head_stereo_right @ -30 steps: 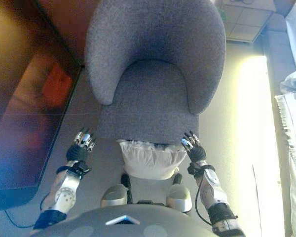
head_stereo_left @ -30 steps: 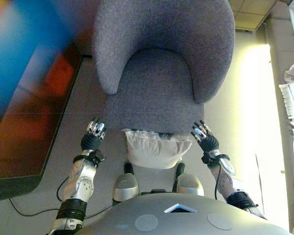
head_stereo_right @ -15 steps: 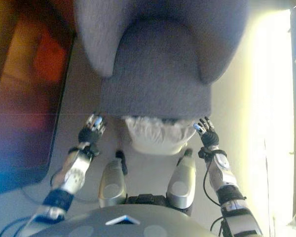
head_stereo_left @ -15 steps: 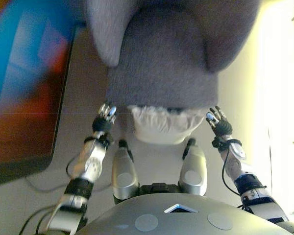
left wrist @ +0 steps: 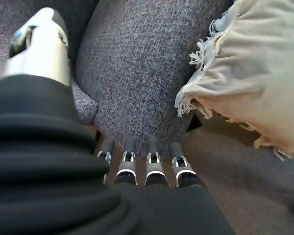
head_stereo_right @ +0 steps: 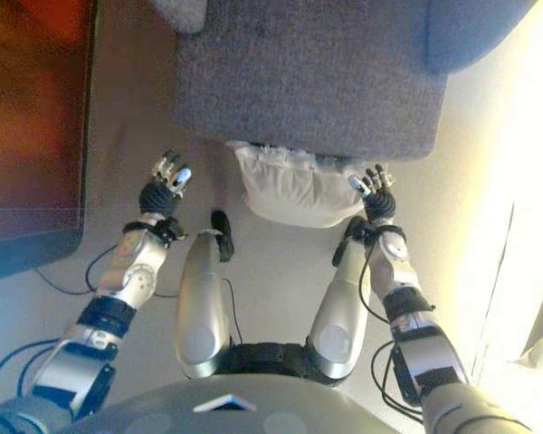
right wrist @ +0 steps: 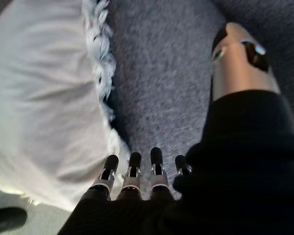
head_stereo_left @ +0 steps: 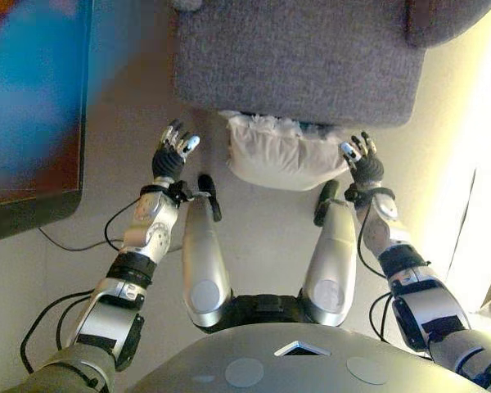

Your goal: Pick up the cushion and take it to the sofa

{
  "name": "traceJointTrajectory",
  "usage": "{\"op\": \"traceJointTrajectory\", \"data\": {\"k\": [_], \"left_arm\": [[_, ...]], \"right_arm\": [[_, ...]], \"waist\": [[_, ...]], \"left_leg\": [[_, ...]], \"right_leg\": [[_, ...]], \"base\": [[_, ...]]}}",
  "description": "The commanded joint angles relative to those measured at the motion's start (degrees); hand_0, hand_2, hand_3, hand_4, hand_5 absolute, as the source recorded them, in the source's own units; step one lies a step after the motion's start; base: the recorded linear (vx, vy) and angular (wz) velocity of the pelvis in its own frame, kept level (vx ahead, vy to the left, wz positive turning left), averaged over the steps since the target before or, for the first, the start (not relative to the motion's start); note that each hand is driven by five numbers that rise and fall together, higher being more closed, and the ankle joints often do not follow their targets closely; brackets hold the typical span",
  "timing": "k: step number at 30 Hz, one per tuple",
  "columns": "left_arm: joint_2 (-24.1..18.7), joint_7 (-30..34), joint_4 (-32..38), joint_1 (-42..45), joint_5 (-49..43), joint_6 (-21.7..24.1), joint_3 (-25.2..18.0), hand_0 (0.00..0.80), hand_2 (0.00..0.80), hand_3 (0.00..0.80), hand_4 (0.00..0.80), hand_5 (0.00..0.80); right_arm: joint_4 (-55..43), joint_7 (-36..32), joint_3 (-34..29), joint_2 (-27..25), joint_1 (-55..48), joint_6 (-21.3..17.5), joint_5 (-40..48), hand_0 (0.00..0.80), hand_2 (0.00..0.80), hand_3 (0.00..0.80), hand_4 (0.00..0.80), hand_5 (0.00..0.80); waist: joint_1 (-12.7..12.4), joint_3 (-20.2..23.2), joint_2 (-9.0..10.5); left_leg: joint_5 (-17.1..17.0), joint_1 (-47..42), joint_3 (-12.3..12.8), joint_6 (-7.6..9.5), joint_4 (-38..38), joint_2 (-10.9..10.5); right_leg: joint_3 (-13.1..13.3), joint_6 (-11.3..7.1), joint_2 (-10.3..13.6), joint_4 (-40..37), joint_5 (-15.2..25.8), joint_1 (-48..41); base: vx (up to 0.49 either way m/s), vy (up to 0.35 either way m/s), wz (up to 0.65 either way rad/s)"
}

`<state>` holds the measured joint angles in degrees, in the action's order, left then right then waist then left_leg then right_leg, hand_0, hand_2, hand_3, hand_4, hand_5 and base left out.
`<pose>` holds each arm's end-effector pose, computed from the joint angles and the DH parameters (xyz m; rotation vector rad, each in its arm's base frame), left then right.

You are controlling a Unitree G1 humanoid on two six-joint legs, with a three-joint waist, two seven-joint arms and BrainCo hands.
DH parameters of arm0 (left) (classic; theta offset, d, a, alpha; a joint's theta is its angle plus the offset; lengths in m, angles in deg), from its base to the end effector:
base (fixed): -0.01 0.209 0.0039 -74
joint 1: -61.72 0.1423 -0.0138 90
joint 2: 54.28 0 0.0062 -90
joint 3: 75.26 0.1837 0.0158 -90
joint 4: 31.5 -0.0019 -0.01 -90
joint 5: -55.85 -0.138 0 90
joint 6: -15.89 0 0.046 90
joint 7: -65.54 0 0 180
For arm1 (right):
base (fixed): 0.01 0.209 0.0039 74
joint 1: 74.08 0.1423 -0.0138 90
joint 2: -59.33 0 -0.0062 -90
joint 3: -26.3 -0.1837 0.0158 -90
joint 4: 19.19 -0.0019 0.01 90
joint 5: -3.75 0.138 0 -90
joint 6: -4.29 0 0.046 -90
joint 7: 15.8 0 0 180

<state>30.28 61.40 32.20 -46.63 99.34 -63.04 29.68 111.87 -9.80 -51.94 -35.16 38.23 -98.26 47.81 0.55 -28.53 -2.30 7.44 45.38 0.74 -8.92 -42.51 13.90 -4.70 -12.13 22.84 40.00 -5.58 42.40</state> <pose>0.2588 0.1896 0.0404 -0.2970 0.0519 -0.0037 0.2647 -0.2102 0.0207 0.2932 0.1558 -0.1878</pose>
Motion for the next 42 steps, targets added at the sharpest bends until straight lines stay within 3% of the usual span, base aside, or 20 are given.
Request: {"op": "traceJointTrajectory", "data": {"k": [1, 6, 13, 14, 15, 23, 28, 32, 42], "left_arm": [[-0.7, -0.6, 0.8, -3.1, -1.2, 3.7, 2.3, 0.000, 0.000, 0.000, 0.000, 0.000], [-0.2, -2.3, -1.6, -7.9, -1.8, 3.1, 3.5, 0.000, 0.000, 0.000, 0.000, 0.000], [-0.8, -3.7, -5.8, -11.5, -2.9, 3.6, 3.5, 0.000, 0.000, 0.000, 0.000, 0.000], [-0.9, -3.7, -6.3, -11.8, -3.0, 3.7, 3.4, 0.000, 0.000, 0.000, 0.000, 0.000], [-1.0, -3.6, -7.0, -11.9, -2.6, 3.9, 3.3, 0.000, 0.000, 0.000, 0.000, 0.000], [-2.6, -3.3, -10.5, -13.9, -1.0, 2.8, 2.6, 0.000, 0.000, 0.000, 0.000, 0.000], [-4.2, -1.9, -13.4, -16.2, -1.1, 0.5, 3.0, 0.000, 0.000, 0.000, 0.000, 0.000], [-5.4, -0.1, -15.5, -18.4, 0.0, -1.3, 3.3, 0.000, 0.000, 0.000, 0.000, 0.000], [-7.5, 6.8, -19.1, -24.6, 7.3, -7.0, 3.8, 0.000, 0.000, 0.000, 0.000, 0.000]], "right_arm": [[1.1, 3.0, -1.7, -2.2, 2.2, -2.5, 0.5, 0.000, 0.000, 0.000, 0.000, 0.000], [4.3, 5.1, -1.9, -3.8, 7.6, -1.8, -0.3, 0.000, 0.000, 0.000, 0.000, 0.000], [7.1, 7.9, -2.9, -7.0, 11.5, -0.5, -1.0, 0.000, 0.000, 0.000, 0.000, 0.000], [7.8, 8.4, -3.3, -7.4, 11.8, -0.9, -0.4, 0.000, 0.000, 0.000, 0.000, 0.000], [8.6, 9.0, -3.8, -7.7, 12.0, -1.4, 0.5, 0.000, 0.000, 0.000, 0.000, 0.000], [11.7, 9.5, -8.5, -9.4, 12.4, -4.1, 3.1, 0.000, 0.000, 0.000, 0.000, 0.000], [12.6, 4.7, -7.2, -10.9, 12.7, -1.2, 0.6, 0.000, 0.000, 0.000, 0.000, 0.000], [11.2, -3.5, -4.1, -11.2, 12.8, 0.5, 1.2, 0.000, 0.000, 0.000, 0.000, 0.000], [5.5, -15.5, 3.5, -10.0, 14.6, 1.4, 1.3, 0.000, 0.000, 0.000, 0.000, 0.000]], "waist": [[-1.4, 0.4, -0.71], [-1.3, -0.5, -1.11], [-1.0, -1.2, -1.25], [-1.0, -1.3, -1.31], [-1.0, -1.2, -1.40], [-0.2, -1.3, -1.74], [0.6, -1.3, -1.72], [1.3, -1.3, -1.46], [2.9, -1.3, -1.04]], "left_leg": [[-3.8, 2.0, -3.2, -1.45, 4.7, 2.2], [-3.4, 7.5, -3.5, -0.42, 1.5, 0.9], [-2.7, 14.6, -3.6, 0.71, -4.0, 0.7], [-2.6, 15.5, -3.6, 0.90, -4.8, 0.7], [-0.1, 16.1, -3.9, 0.60, -7.0, 0.9], [1.8, 22.3, -4.1, 1.40, -12.3, 0.8], [2.3, 25.6, -4.0, 1.77, -14.8, 1.1], [2.7, 27.3, -3.9, 1.96, -15.7, 1.3], [3.2, 30.7, -3.6, 1.57, -18.6, 2.2]], "right_leg": [[3.7, -0.68, 2.0, -0.8, 5.1, 3.4], [4.3, 0.05, 1.5, 2.7, 5.0, 9.1], [4.9, 0.70, 0.7, 8.3, 4.4, 16.0], [5.0, 0.73, 0.7, 9.2, 4.2, 17.0], [5.3, 0.23, 0.5, 11.7, 1.8, 17.9], [6.0, 0.38, 0.0, 16.6, 0.3, 24.3], [6.8, 0.93, -0.4, 18.1, -0.1, 27.6], [7.3, 1.28, -0.8, 18.6, -0.3, 29.4], [8.7, 1.67, -0.9, 19.8, -0.4, 32.9]], "base": [[-0.094, 0.012, 0.04], [-0.101, -0.005, -0.01], [-0.059, -0.001, -0.04], [0.039, -0.019, -0.08], [0.052, -0.009, -0.08], [-0.011, 0.003, -0.10], [-0.007, 0.013, -0.06], [-0.012, 0.008, -0.05], [0.003, 0.019, -0.05]]}}
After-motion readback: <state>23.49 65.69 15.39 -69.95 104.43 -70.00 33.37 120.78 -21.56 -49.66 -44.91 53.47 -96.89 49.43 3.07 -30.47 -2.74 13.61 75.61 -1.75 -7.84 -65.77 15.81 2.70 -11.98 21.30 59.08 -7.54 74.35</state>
